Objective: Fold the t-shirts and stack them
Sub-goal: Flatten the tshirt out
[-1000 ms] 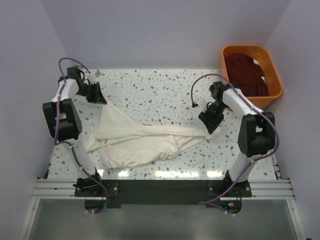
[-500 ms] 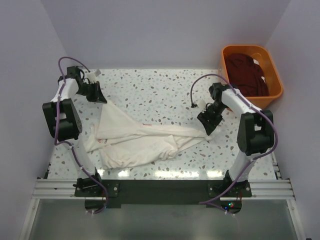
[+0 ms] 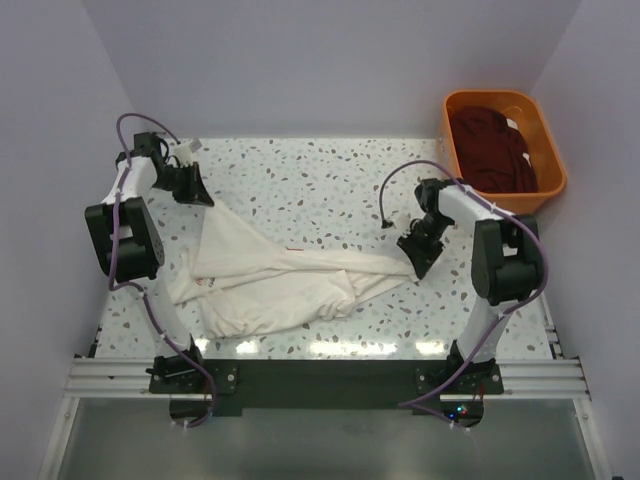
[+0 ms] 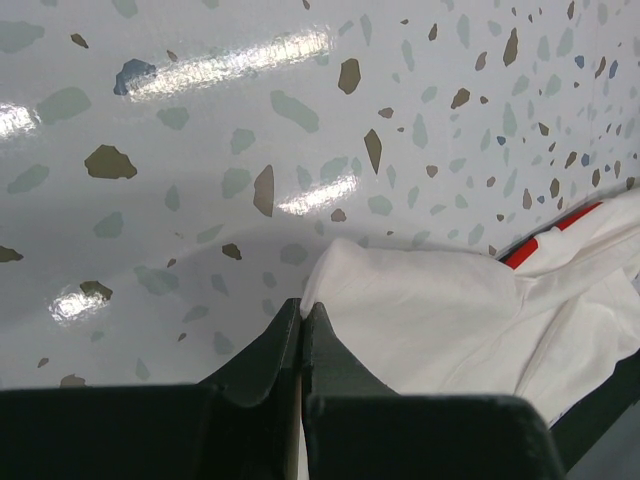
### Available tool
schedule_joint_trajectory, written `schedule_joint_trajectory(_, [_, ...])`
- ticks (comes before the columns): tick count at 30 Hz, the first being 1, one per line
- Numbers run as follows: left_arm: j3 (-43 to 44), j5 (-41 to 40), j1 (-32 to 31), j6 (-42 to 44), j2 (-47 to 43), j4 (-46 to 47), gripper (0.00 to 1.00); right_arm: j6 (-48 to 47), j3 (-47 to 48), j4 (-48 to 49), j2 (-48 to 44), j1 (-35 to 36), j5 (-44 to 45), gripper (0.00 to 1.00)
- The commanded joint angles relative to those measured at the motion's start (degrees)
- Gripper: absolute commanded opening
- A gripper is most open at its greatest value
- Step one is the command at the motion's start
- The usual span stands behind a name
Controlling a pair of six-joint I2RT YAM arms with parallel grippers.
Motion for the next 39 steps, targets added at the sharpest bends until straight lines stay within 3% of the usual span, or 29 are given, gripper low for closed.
schedule_joint_trajectory(1, [2.39,1.07,0.26,0.35,-0.46,0.91,0.0,0.14,0.61,2.21,-0.54,0.03,1.09,0.09])
schedule_joint_trajectory(2, [2.31,1.16,0.35,0.44,-0.63,0.91,0.0,0.23,0.97,2.04,-0.63,-0.05,1.44,0.01])
schedule_joint_trajectory(9, [5.9,3.62,1.67,2.99,-2.65,-1.02,0.0,0.4,8.52,-1.39,-2.65,-0.05,1.27,0.0])
schedule_joint_trajectory(14, [21.52,5.63,5.62,2.2,-2.48,-2.25,0.0,0.75,23.53,-4.73,-2.13,-0.05,3.55,0.0])
schedule_joint_trajectory(15, [27.82,6.77,6.84,1.77,-1.96,-2.43,0.0,0.84,26.34,-5.08,-1.87,-0.05,3.9,0.0])
schedule_joint_trajectory(18, [37.34,9.84,8.78,0.97,-2.12,-1.56,0.0,1.45,41.95,-5.61,-0.11,-0.05,6.18,0.0])
schedule_joint_trajectory(21, [33.35,12.4,10.28,-1.92,-8.52,7.56,0.0,2.68,53.74,-4.57,1.47,-0.05,8.73,0.0])
schedule_joint_trajectory(24, [20.88,13.9,12.65,-10.08,-18.19,27.05,0.0,4.53,60.1,-0.1,0.69,-0.05,11.55,0.0])
schedule_joint_trajectory(25, [17.89,13.73,13.44,-12.8,-20.56,37.63,0.0,4.79,60.56,1.4,-0.01,-0.05,12.42,0.0])
schedule_joint_trajectory(28, [9.97,12.94,17.48,-22.65,-27.43,56.11,0.0,5.76,58.81,8.78,-4.75,0.03,15.06,0.0])
schedule_joint_trajectory(35, [4.08,16.0,30.47,-44.34,-37.52,78.22,0.0,7.08,49.06,22.76,-20.22,-0.05,17.35,0.0])
schedule_joint_trajectory(39, [0.12,17.77,36.2,-51.58,-43.6,89.82,0.0,7.08,44.14,27.95,-29.78,0.04,18.67,0.0])
